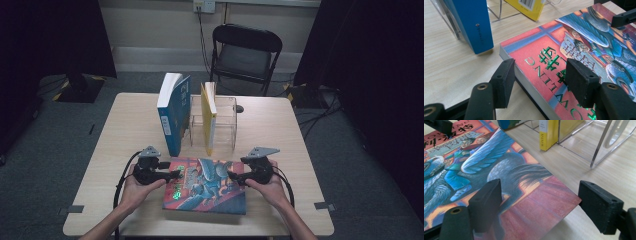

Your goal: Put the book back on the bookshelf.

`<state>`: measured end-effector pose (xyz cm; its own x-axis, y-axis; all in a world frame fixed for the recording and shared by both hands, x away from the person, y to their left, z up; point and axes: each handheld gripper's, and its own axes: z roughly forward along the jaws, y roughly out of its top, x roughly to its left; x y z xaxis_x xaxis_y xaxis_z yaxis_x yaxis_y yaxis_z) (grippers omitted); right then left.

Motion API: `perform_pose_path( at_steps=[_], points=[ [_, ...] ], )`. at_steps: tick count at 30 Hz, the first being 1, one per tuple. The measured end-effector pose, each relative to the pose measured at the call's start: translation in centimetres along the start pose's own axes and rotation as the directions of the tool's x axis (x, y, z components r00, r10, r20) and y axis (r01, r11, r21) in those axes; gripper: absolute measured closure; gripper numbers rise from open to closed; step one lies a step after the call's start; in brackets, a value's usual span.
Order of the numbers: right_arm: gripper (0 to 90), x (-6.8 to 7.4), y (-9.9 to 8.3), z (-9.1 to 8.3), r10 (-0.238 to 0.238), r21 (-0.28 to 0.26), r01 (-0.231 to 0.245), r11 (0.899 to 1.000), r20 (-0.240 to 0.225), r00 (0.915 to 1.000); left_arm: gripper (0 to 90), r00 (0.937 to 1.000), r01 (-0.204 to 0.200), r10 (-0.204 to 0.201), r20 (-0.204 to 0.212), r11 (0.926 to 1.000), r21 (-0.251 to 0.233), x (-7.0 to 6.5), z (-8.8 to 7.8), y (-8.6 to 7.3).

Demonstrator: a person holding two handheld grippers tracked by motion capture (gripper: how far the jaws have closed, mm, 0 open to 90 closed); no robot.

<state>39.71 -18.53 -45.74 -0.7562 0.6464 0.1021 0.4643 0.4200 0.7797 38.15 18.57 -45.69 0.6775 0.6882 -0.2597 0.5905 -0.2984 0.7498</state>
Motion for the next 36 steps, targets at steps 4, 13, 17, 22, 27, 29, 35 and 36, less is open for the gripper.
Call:
perform_pose_path(
  at_steps=[4, 13, 17, 22, 27, 29, 35, 36],
  points=[
    [20.1, 0.6, -0.7, -0.9, -0.008, 0.004, 0.009, 1.0, -0.008, 0.9999, 42.6, 0.9999, -0.008, 0.008, 0.012, 0.9999, 0.009, -0.3, 0.1, 0.0],
    [21.0, 2.4, -3.2, -3.8, -0.015, 0.0, 0.015, 1.0, -0.005, 0.9999, 55.5, 0.9971, -0.072, 0.072, -0.024, 0.9973, 0.01, -1.7, 1.2, 1.3],
    [21.8, 2.9, -4.0, -4.9, -0.008, 0.013, 0.008, 1.0, -0.021, 0.9997, 57.2, 0.9952, -0.096, 0.096, -0.019, 0.9953, 0.011, -1.9, 2.0, 1.9],
    [31.6, 2.2, -3.6, -5.4, -0.013, -0.001, 0.013, 1.0, -0.015, 0.9998, 57.9, 0.9962, -0.085, 0.084, 0.02, 0.9964, 0.006, -1.7, 3.3, 2.7],
    [40.7, 2.0, -0.8, -4.6, -0.016, -0.047, 0.014, 0.999, -0.04, 0.9991, 58.2, 0.9947, -0.1, 0.099, 0.025, 0.995, 0.01, -2.0, 4.1, 3.3],
    [44.5, 2.3, 0.2, -3.7, -0.023, -0.043, 0.021, 0.999, -0.066, 0.9976, 58.1, 0.9953, -0.093, 0.092, 0.031, 0.9956, 0.017, -2.0, 4.0, 3.4],
    [51.2, 3.3, 0.6, -1.6, -0.026, 0.029, 0.029, 0.999, -0.092, 0.9954, 58.1, 0.9954, -0.079, 0.078, 0.055, 0.9969, 0.006, -1.8, 2.3, 2.7],
    [52.7, 3.3, 0.5, -1.6, -0.027, 0.039, 0.031, 0.999, -0.09, 0.9956, 58.0, 0.995, -0.081, 0.081, 0.059, 0.9967, 0.007, -1.8, 1.8, 2.5]
  ],
)
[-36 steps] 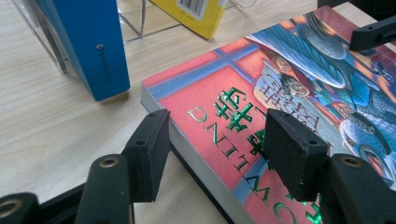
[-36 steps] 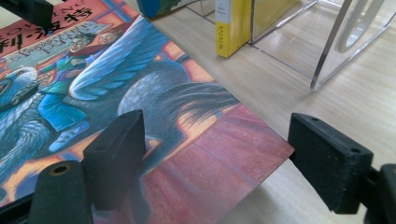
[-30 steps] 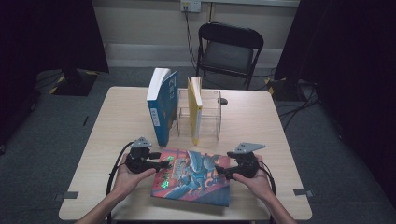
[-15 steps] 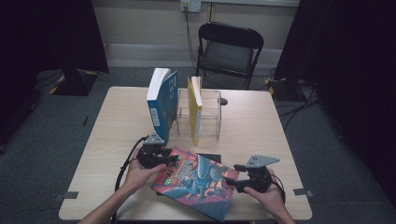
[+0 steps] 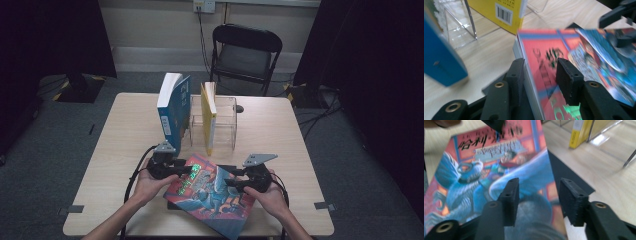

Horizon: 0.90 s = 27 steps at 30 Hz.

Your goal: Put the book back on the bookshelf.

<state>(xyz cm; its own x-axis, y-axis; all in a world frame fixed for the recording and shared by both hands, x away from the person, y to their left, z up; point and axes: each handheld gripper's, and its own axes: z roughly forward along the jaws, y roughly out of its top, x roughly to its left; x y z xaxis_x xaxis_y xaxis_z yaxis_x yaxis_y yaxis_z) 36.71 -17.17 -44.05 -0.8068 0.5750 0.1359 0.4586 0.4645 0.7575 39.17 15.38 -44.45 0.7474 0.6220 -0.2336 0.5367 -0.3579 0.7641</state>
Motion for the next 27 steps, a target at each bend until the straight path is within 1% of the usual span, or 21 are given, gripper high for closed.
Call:
perform_pose_path(
  at_steps=[2, 5, 7, 9, 11, 12, 13, 14, 15, 16, 17, 19, 20, 21, 23, 25, 27],
  points=[
    [52.8, 0.0, -0.4, 0.2, -0.002, 0.021, 0.001, 1.0, 0.005, 1.0, 56.3, 1.0, 0.0, 0.0, -0.007, 1.0, 0.005, -0.3, -0.8, -0.6],
    [53.2, -0.2, -0.6, 0.2, 0.01, 0.02, -0.01, 1.0, -0.005, 0.9999, 54.6, 1.0, 0.002, -0.002, -0.009, 1.0, 0.007, -0.7, -2.1, -2.0],
    [53.2, -0.1, -0.6, 0.2, 0.008, 0.019, -0.008, 1.0, 0.001, 1.0, 53.2, 0.9999, 0.002, -0.002, -0.012, 1.0, 0.006, -1.0, -2.8, -2.7],
    [53.2, -0.2, -0.6, 0.2, 0.013, 0.017, -0.013, 1.0, -0.005, 0.9999, 50.5, 0.9999, 0.005, -0.005, -0.012, 0.9999, 0.01, -1.1, -3.6, -3.2],
    [53.1, -0.1, -0.7, 0.2, 0.016, 0.012, -0.016, 1.0, 0.0, 0.9999, 47.9, 0.9999, 0.014, -0.014, -0.007, 0.9999, 0.009, -1.2, -4.4, -3.9],
    [53.1, -0.1, -0.8, 0.2, 0.024, 0.012, -0.024, 1.0, 0.005, 0.9997, 46.0, 0.9997, 0.022, -0.022, -0.012, 0.9998, 0.001, -1.3, -4.7, -4.1],
    [53.1, -0.1, -0.8, 0.2, 0.028, 0.01, -0.028, 1.0, 0.007, 0.9996, 43.6, 0.9996, 0.026, -0.026, -0.009, 0.9997, -0.001, -1.4, -5.0, -4.5],
    [53.1, -0.1, -0.8, 0.2, 0.036, 0.008, -0.037, 0.999, 0.01, 0.9993, 43.2, 0.9997, 0.026, -0.026, -0.003, 0.9996, 0.006, -1.4, -5.2, -4.7],
    [53.2, -0.1, -0.9, 0.2, 0.039, 0.006, -0.039, 0.999, 0.009, 0.9992, 43.1, 0.9997, 0.023, -0.023, -0.007, 0.9997, 0.005, -1.5, -5.3, -4.9],
    [53.2, -0.1, -0.9, 0.1, 0.039, 0.005, -0.039, 0.999, 0.007, 0.9992, 42.8, 0.9999, 0.015, -0.015, -0.003, 0.9999, 0.006, -1.6, -5.5, -5.2],
    [53.3, -0.1, -0.9, 0.1, 0.041, 0.006, -0.041, 0.999, 0.007, 0.9991, 42.6, 0.9999, 0.012, -0.012, 0.005, 0.9997, 0.022, -1.7, -5.6, -5.4],
    [53.5, -0.1, -1.0, 0.1, 0.04, 0.007, -0.04, 0.999, 0.011, 0.9991, 42.1, 1.0, -0.002, 0.002, 0.009, 0.9994, 0.033, -2.1, -5.6, -5.9],
    [53.6, -0.1, -1.0, 0.1, 0.042, 0.006, -0.042, 0.999, 0.009, 0.9991, 42.1, 0.9999, -0.012, 0.012, 0.002, 0.9991, 0.04, -2.1, -5.6, -6.0],
    [53.6, -0.1, -1.0, 0.1, 0.042, 0.006, -0.042, 0.999, 0.007, 0.9991, 41.8, 0.9999, -0.01, 0.01, 0.008, 0.9992, 0.038, -2.2, -5.6, -6.1],
    [53.6, -0.2, -1.0, 0.1, 0.043, 0.005, -0.043, 0.999, 0.007, 0.999, 41.8, 0.9996, -0.026, 0.026, 0.007, 0.9989, 0.039, -2.3, -5.6, -6.0],
    [53.8, -0.1, -1.0, 0.1, 0.043, 0.003, -0.043, 0.999, 0.007, 0.999, 41.7, 0.9994, -0.019, 0.018, 0.031, 0.9993, 0.033, -2.4, -5.4, -6.2],
    [54.4, -0.2, -1.1, 0.0, 0.047, 0.003, -0.047, 0.999, 0.008, 0.9988, 40.8, 0.9988, -0.028, 0.027, 0.041, 0.9989, 0.037, -2.6, -5.3, -6.3]
  ],
)
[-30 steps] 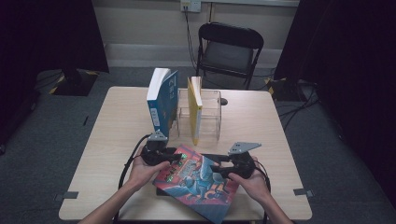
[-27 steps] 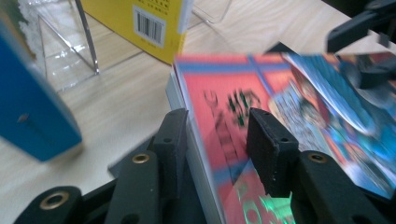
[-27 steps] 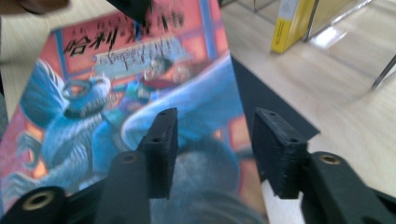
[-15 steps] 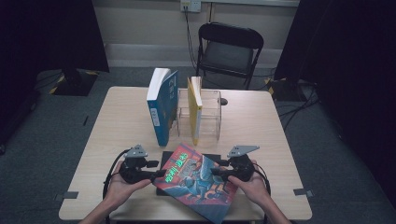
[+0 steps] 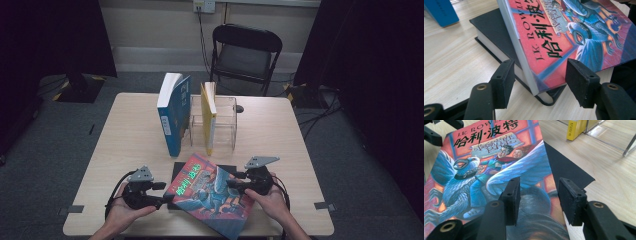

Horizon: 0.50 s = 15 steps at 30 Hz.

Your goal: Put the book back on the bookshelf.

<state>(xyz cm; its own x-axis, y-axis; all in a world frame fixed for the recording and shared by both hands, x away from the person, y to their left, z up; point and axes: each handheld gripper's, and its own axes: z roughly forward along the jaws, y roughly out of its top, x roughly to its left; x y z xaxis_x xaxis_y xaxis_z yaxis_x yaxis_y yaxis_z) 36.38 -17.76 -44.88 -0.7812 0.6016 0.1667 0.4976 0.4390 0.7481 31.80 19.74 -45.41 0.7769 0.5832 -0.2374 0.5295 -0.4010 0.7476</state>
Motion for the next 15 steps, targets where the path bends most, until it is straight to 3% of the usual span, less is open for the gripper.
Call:
perform_pose_path(
  at_steps=[6, 8, 11, 13, 15],
  points=[
    [55.9, -0.07, -0.14, -0.13, 0.008, -0.006, -0.008, 1.0, 0.004, 1.0, 39.7, 0.9996, -0.026, 0.025, 0.014, 0.9984, 0.05, -0.31, 0.18, -0.8],
    [55.9, -0.07, -0.18, -0.14, 0.01, -0.007, -0.01, 1.0, 0.005, 0.9999, 39.6, 0.9999, 0.0, -0.001, 0.011, 0.9993, 0.036, -0.31, 0.15, -0.81],
    [56.0, -0.08, -0.15, -0.14, 0.011, -0.005, -0.011, 1.0, 0.004, 0.9999, 44.3, 0.9994, -0.031, 0.031, 0.014, 0.9992, 0.026, -0.34, 0.16, -0.5],
    [56.2, 0.15, -0.17, -0.26, 0.007, 0.001, -0.007, 1.0, 0.018, 0.9998, 45.2, 0.9995, -0.029, 0.028, 0.01, 0.9992, 0.026, -0.18, 0.21, -0.54],
    [56.4, 0.24, -0.31, -0.51, 0.005, 0.007, -0.005, 1.0, 0.02, 0.9998, 45.1, 0.9988, -0.044, 0.045, -0.02, 0.9988, 0.019, -0.28, 0.31, -0.54]
  ],
)
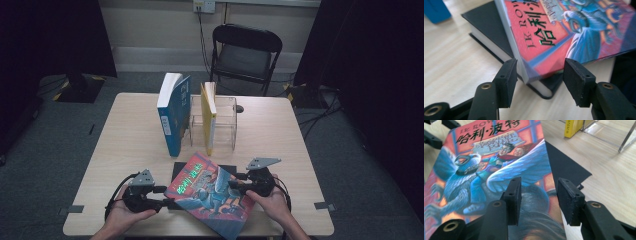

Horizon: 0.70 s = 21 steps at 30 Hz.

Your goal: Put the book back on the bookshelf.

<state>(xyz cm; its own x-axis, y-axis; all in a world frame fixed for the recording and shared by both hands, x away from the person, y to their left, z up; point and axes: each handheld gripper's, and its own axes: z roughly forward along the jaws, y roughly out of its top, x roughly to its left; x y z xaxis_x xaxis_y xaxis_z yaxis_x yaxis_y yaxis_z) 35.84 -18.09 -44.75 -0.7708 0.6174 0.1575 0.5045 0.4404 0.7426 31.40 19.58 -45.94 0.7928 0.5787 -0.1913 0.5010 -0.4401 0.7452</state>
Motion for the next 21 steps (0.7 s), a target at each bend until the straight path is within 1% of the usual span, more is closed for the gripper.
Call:
perform_pose_path(
  at_steps=[1, 2, 4, 5, 6, 7, 9, 10, 12, 15, 16, 17, 19, 20, 21],
  points=[
    [56.6, 0.0, -0.1, -0.1, 0.002, -0.002, -0.002, 1.0, -0.003, 1.0, 45.6, 1.0, -0.003, 0.003, -0.006, 1.0, 0.0, 0.1, 0.0, 0.1],
    [56.7, 0.0, -0.3, -0.3, 0.003, -0.004, -0.003, 1.0, -0.006, 1.0, 45.9, 0.9999, 0.004, -0.004, -0.012, 1.0, -0.006, 0.2, 0.1, 0.1],
    [56.8, 0.1, -0.7, -0.6, 0.009, -0.007, -0.009, 1.0, 0.0, 1.0, 45.9, 0.9997, 0.006, -0.006, -0.024, 1.0, -0.006, 0.4, 0.3, 0.4],
    [56.9, 0.2, -0.7, -0.7, 0.007, -0.006, -0.007, 1.0, 0.001, 1.0, 46.0, 0.9992, 0.002, -0.002, -0.04, 1.0, -0.009, 0.5, 0.4, 0.6],
    [56.9, 0.3, -0.9, -0.9, 0.007, -0.006, -0.007, 1.0, 0.006, 1.0, 46.6, 0.9989, 0.007, -0.008, -0.046, 0.9998, -0.018, 0.5, 0.6, 0.6],
    [56.9, 0.4, -1.0, -1.0, 0.006, -0.004, -0.006, 1.0, 0.007, 1.0, 46.4, 0.998, -0.004, 0.002, -0.064, 0.9998, -0.021, 0.5, 0.7, 0.8],
    [56.8, 0.7, -1.3, -1.3, 0.011, -0.004, -0.011, 1.0, 0.016, 0.9998, 46.4, 0.9973, 0.005, -0.006, -0.073, 0.9998, -0.017, 0.7, 1.0, 1.2],
    [56.7, 1.0, -1.4, -1.5, 0.006, -0.004, -0.006, 1.0, 0.025, 0.9997, 46.2, 0.9969, -0.003, 0.001, -0.079, 0.9998, -0.02, 0.9, 1.1, 1.3],
    [56.4, 1.3, -1.7, -1.7, 0.011, 0.0, -0.011, 1.0, 0.034, 0.9993, 46.2, 0.9964, 0.005, -0.007, -0.084, 0.9996, -0.028, 1.1, 1.4, 1.5],
    [56.5, 1.7, -2.1, -2.1, 0.014, -0.003, -0.013, 1.0, 0.044, 0.9989, 47.9, 0.9945, -0.013, 0.01, -0.104, 0.9996, -0.026, 1.3, 1.7, 2.0],
    [56.4, 1.8, -2.2, -2.3, 0.016, -0.005, -0.016, 1.0, 0.046, 0.9988, 48.6, 0.9948, -0.013, 0.01, -0.102, 0.9995, -0.029, 1.5, 1.9, 2.1],
    [56.4, 1.9, -2.3, -2.4, 0.013, -0.006, -0.013, 1.0, 0.049, 0.9987, 48.7, 0.9955, 0.0, -0.003, -0.095, 0.9995, -0.032, 1.9, 2.1, 2.4],
    [56.4, 2.2, -2.6, -2.6, 0.013, -0.005, -0.013, 1.0, 0.058, 0.9982, 48.8, 0.9946, 0.014, -0.018, -0.103, 0.999, -0.044, 2.2, 2.5, 2.6],
    [56.3, 2.3, -2.6, -2.7, 0.013, -0.007, -0.013, 1.0, 0.057, 0.9983, 49.2, 0.9932, 0.01, -0.015, -0.115, 0.9989, -0.045, 2.3, 2.6, 2.8],
    [56.1, 2.4, -2.7, -2.8, 0.013, -0.01, -0.013, 1.0, 0.06, 0.9981, 50.0, 0.9929, 0.002, -0.007, -0.119, 0.9992, -0.041, 2.4, 2.8, 3.0]
  ],
)
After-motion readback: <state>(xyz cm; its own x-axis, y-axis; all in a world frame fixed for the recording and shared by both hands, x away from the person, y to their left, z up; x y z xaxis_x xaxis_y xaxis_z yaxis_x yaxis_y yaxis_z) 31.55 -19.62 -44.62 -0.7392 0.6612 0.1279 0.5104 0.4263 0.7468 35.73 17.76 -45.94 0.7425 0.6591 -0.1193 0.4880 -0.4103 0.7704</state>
